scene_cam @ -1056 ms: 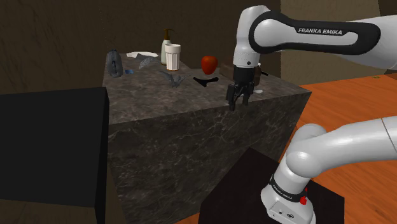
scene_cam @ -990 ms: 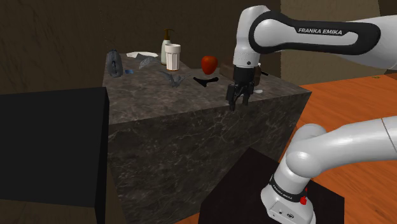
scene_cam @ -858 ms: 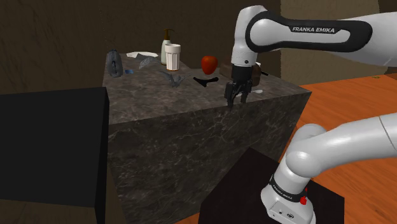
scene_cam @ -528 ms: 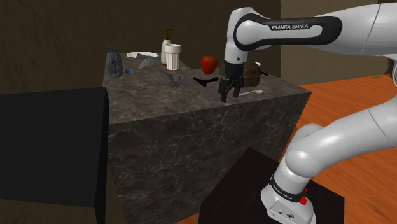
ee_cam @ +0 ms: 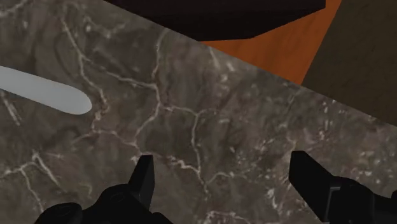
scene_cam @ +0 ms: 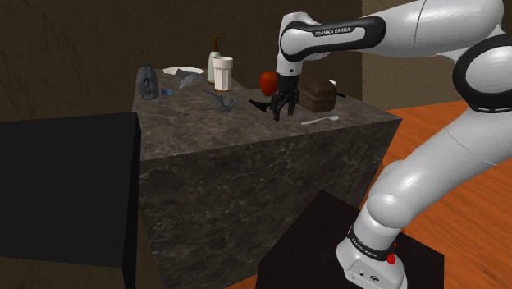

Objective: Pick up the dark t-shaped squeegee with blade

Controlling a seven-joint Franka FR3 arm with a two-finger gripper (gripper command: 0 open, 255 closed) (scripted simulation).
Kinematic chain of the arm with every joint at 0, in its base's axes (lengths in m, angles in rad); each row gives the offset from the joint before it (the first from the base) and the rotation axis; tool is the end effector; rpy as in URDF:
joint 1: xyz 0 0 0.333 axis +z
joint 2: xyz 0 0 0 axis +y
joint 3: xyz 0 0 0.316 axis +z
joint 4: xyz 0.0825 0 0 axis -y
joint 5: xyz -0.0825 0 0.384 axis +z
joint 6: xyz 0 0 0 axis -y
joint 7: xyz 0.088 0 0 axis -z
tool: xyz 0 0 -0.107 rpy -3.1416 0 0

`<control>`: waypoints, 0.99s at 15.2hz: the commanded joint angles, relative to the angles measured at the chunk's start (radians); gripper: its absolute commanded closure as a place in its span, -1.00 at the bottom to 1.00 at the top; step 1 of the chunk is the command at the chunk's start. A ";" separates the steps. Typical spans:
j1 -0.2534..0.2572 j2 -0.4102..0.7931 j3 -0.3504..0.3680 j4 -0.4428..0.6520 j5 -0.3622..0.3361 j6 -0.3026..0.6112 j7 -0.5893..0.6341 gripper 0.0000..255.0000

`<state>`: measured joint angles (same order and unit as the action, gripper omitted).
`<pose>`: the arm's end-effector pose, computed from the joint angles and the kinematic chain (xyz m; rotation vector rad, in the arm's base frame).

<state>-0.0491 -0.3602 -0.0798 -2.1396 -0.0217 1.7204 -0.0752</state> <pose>0.4360 -0.0623 0.5464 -3.1268 0.0686 0.0923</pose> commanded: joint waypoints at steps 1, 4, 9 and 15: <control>-0.005 0.069 -0.016 0.060 -0.007 0.016 -0.033 -1.00; -0.011 0.175 -0.036 0.164 -0.009 0.028 -0.079 -1.00; -0.026 0.358 -0.062 0.368 0.000 0.025 -0.153 -1.00; -0.057 0.600 -0.079 0.680 0.026 -0.025 -0.236 -1.00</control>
<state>-0.1000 0.2091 -0.1556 -1.4981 0.0017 1.7004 -0.2959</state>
